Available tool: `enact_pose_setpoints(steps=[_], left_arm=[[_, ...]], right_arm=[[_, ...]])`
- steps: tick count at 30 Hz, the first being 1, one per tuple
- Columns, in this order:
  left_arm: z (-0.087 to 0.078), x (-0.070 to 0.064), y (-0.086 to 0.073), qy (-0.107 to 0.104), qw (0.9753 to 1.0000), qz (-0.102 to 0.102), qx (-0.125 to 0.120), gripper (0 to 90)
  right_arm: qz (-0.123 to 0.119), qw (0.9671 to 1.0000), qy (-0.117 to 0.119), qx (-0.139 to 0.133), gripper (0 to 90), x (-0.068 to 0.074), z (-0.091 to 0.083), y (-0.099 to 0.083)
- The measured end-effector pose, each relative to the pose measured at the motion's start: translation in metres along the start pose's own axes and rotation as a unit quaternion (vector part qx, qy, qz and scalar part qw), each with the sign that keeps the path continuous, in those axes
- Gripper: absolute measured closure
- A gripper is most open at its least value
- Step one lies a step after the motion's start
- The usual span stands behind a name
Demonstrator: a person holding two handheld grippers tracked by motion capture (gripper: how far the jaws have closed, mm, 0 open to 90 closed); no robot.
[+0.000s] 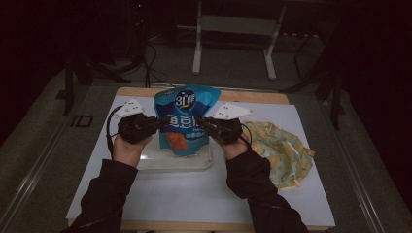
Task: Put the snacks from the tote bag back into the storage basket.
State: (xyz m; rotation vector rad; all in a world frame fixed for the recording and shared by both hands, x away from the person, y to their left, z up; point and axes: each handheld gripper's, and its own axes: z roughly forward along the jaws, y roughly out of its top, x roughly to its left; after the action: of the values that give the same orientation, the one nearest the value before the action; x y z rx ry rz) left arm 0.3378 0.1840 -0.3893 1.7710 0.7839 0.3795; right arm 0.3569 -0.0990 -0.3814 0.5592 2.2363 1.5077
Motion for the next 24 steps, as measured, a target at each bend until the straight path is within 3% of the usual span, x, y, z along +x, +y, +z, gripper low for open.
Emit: enact_pose_setpoints(steps=[10,24], left_arm=[[0.01,0.013,-0.026,-0.011,0.9997,-0.022,-0.008,88.4],[0.022,0.019,-0.046,-0.022,0.9991,-0.034,-0.013,88.4]], right_arm=[[0.008,0.9998,-0.002,0.019,89.7,0.003,0.015,-0.018],[0.026,0.9993,-0.003,0.025,89.7,0.0,0.021,-0.037]])
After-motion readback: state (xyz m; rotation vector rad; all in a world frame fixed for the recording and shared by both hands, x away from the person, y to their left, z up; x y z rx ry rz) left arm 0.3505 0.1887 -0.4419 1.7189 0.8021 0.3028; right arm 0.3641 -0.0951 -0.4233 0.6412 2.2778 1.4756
